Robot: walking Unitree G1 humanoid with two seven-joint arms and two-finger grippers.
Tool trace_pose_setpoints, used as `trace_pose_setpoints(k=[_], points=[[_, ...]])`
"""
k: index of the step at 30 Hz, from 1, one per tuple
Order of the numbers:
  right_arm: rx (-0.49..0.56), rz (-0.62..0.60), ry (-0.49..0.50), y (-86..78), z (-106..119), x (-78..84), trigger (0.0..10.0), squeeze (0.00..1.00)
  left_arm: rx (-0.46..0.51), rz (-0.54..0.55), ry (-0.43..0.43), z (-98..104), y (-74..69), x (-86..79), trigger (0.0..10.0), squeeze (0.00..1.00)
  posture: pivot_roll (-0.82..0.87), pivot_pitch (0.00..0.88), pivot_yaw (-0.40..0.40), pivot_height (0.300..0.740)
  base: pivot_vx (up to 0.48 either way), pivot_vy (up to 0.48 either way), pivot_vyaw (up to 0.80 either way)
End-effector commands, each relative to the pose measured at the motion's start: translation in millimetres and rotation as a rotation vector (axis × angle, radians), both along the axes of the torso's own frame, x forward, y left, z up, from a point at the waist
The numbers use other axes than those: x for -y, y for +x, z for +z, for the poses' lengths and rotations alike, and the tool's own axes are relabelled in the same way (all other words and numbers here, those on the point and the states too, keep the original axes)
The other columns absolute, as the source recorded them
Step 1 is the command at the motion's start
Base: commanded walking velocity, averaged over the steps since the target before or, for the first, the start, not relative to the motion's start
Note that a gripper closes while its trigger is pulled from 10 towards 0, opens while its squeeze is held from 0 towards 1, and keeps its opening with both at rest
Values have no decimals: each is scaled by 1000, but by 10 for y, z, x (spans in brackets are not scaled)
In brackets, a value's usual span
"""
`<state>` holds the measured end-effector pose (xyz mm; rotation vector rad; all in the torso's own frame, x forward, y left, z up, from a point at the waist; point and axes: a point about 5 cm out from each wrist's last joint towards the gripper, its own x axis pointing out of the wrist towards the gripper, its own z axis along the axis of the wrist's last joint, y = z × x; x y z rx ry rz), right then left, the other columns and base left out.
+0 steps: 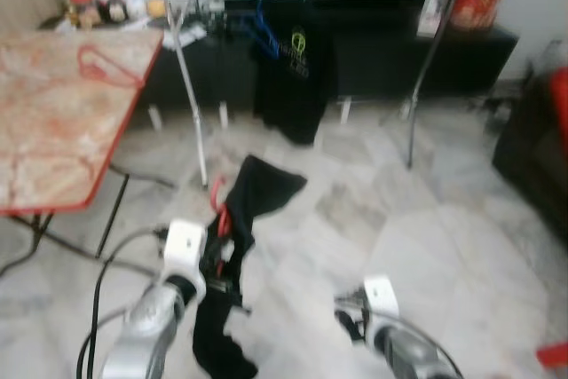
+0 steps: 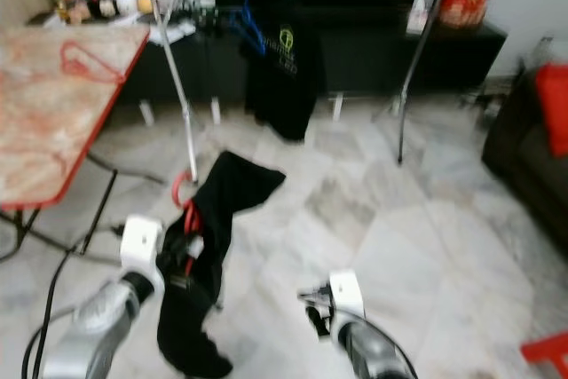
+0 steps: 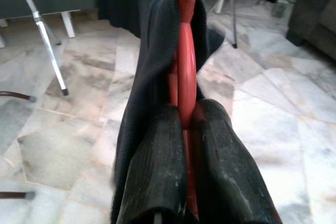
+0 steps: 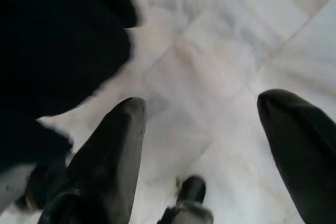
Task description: Hang hanger
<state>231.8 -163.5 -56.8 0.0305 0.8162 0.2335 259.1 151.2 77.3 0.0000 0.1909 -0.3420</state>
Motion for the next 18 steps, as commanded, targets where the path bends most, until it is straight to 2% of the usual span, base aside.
trace_pose_setpoints(k=[1,14,16,18], points=[[23,12,-2,37,29,-6,10000,0,58,-27,-5,146,43,35,10000,0,-3,0,-27,740,-292,0,0],[113,70,-23,67,76,-31,10000,0,58,-52,7,201,61,76,10000,0,-6,0,-19,740,-297,0,0],[148,84,-9,84,101,-48,10000,0,60,-60,36,241,79,85,10000,0,-4,0,-18,740,0,0,0],[173,120,-16,102,124,-63,10000,0,66,-67,29,292,93,95,10000,0,-4,0,-19,740,0,0,0]])
